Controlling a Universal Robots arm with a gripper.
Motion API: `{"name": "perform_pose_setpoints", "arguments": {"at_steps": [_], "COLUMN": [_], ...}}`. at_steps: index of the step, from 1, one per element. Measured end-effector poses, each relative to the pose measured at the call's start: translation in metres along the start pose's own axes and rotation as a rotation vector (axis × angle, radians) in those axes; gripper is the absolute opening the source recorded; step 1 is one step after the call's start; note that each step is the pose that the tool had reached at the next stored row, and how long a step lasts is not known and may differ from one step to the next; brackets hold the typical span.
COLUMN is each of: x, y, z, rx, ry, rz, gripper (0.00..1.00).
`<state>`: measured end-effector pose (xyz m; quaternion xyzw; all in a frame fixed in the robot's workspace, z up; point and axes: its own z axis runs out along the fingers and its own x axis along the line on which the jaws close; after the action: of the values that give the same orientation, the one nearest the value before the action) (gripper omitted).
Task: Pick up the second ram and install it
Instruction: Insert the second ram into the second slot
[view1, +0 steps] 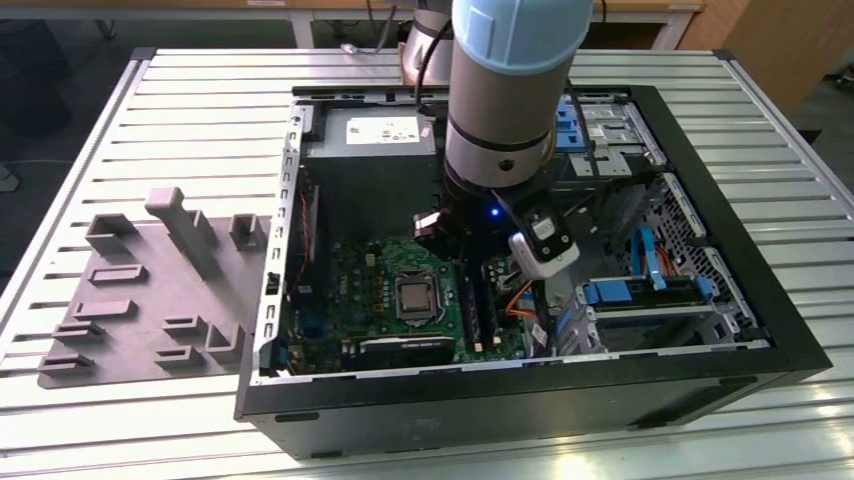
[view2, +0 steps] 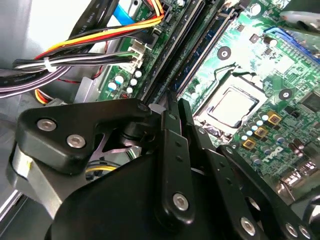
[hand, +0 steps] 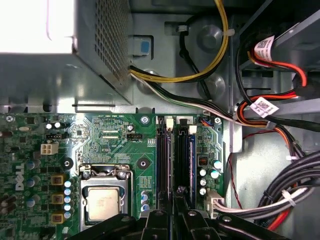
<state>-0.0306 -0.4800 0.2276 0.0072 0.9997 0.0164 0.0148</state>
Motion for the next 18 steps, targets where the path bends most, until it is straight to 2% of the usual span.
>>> {"name": "perform_pose_setpoints", "arguments": {"at_steps": [2,4,18], "x": [-0.0002,-0.0002,-0.0002], "y": [0.0002,0.0003,0.0003], "z": [-0.0065,-0.0077,-0.0094], "rx": [0.0011,0.0013,0.0013], "ry": [0.0000,-0.0001,-0.0001], "rz": [0.000,0.000,0.000], "gripper": [0.19,0.19,0.19]}}
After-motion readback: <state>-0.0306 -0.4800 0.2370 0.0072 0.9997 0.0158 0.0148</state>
